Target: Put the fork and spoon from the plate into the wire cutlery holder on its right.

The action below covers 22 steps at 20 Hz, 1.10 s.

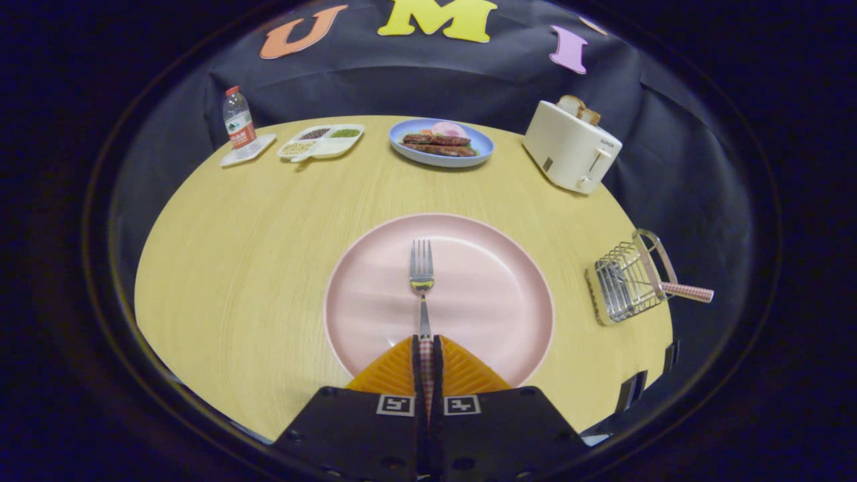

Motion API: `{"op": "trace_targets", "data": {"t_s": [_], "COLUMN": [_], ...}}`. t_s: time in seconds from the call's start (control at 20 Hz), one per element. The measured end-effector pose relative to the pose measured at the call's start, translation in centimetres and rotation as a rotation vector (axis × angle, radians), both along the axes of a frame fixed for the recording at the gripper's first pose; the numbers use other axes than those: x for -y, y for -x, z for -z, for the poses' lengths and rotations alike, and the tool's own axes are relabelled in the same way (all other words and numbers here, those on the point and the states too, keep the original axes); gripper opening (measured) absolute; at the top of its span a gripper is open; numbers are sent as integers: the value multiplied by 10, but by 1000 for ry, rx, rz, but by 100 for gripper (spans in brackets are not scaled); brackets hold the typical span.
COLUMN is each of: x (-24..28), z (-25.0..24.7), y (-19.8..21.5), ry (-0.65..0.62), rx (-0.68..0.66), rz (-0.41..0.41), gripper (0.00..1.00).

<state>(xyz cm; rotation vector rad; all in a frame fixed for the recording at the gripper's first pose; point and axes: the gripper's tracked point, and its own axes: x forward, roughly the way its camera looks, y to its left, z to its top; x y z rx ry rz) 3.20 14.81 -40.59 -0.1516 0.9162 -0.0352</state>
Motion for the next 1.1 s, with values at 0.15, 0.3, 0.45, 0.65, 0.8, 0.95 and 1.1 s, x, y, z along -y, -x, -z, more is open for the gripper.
{"op": "trace_targets", "data": {"t_s": [0.15, 0.3, 0.45, 0.65, 0.8, 0.95, 1.1], "x": [11, 26, 43, 80, 116, 162, 210], "z": [-22, -45, -68, -99, -118, -137, -155], "y": [5, 11, 11, 11, 8, 1, -11], "ry": [-2, -10, -16, -12, 4, 31, 79], "rx": [7, 9, 20, 27, 16, -7, -4], "rz": [-12, -35, -58, -84, -106, -131, -150], "gripper": [1, 1, 1, 1, 1, 1, 1]}}
